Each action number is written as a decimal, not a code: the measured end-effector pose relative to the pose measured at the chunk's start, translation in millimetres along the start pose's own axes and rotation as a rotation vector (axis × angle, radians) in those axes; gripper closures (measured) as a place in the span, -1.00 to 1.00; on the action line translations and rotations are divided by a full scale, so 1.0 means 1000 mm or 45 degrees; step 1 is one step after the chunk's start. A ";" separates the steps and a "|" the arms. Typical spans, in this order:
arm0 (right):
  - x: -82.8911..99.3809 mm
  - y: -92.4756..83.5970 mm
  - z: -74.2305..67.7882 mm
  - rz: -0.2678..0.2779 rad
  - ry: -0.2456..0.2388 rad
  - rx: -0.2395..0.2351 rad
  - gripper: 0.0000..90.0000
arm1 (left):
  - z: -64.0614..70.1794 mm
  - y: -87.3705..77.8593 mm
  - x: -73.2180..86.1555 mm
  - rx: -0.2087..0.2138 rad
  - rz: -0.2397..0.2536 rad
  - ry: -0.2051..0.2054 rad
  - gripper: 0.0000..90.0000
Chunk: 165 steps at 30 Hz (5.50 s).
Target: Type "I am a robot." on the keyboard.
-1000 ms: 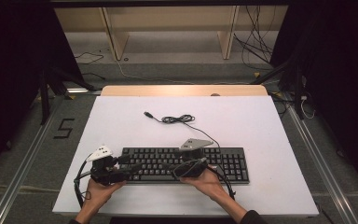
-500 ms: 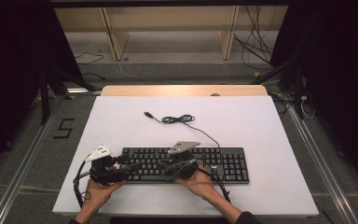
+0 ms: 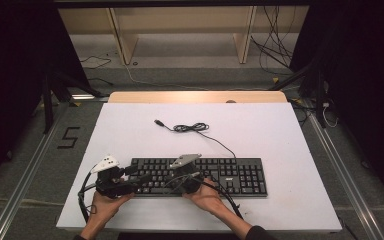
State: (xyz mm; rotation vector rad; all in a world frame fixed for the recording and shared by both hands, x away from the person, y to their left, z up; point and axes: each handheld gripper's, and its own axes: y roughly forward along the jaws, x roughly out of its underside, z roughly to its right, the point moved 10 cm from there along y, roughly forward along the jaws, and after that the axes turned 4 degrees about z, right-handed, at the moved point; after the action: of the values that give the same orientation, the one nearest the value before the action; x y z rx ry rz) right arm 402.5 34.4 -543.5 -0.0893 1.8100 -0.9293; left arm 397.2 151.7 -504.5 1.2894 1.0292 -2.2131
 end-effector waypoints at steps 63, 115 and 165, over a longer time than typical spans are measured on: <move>-0.021 -0.048 0.037 0.205 0.144 0.045 -0.18 | 0.002 -0.001 -0.002 0.022 0.023 0.012 -0.33; 0.014 -0.025 0.059 -0.049 0.098 0.173 1.00 | 0.004 -0.001 -0.003 0.027 0.027 0.021 -0.33; 0.017 -0.127 0.047 0.366 0.201 0.110 -0.25 | 0.014 0.066 0.001 0.026 -0.225 0.173 0.97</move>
State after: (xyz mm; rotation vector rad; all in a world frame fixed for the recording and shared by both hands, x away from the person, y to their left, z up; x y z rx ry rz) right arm 388.9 -86.9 -483.8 0.2990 1.8638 -0.8247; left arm 430.8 97.6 -527.5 1.4243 1.2174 -2.2949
